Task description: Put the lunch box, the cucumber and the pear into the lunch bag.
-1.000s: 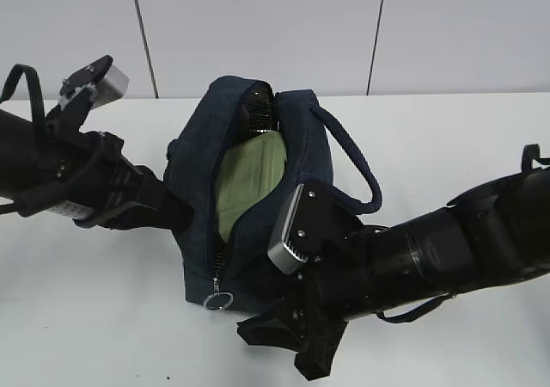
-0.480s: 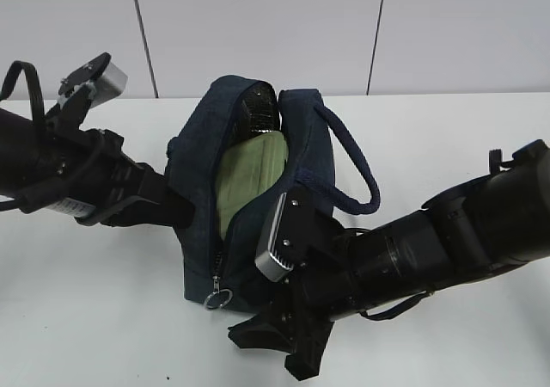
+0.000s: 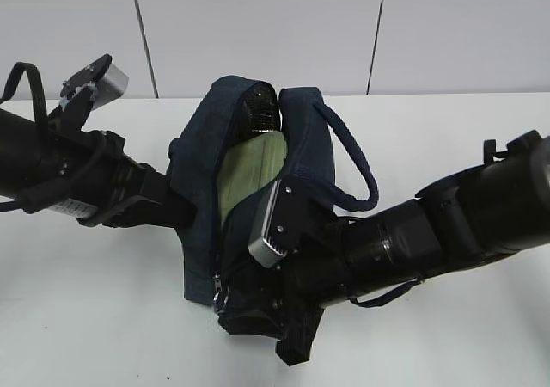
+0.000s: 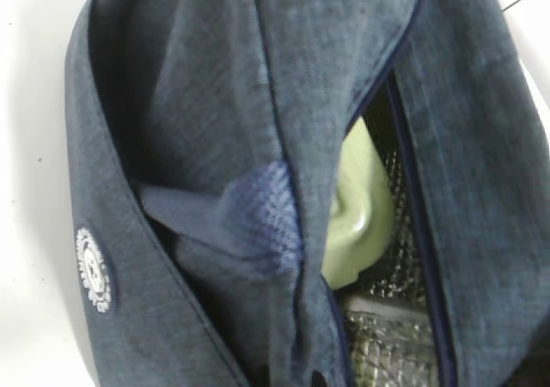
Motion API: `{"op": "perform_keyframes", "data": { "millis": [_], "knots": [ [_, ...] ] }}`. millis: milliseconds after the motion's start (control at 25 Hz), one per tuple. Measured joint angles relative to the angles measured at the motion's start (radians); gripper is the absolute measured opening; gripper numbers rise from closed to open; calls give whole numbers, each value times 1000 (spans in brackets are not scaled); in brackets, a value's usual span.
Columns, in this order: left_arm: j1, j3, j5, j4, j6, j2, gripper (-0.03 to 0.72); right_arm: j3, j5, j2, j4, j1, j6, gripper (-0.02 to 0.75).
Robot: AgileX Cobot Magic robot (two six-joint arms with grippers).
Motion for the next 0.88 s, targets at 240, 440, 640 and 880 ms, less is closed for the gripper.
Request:
{"op": "perform_keyframes", "data": {
  "millis": [240,440,640,880],
  "knots": [
    [0,0,0,0,0,0,-10,-27,0,4,-6,0,0,405],
    [0,0,0,0,0,0,-10,-29,0,6,-30,0,0,405],
    [0,0,0,0,0,0,-10,-29,2,6,-116,0,31,405],
    [0,0,0,0,0,0,-10,-29,-65,-23,-156,0,47,405]
  ]
}}
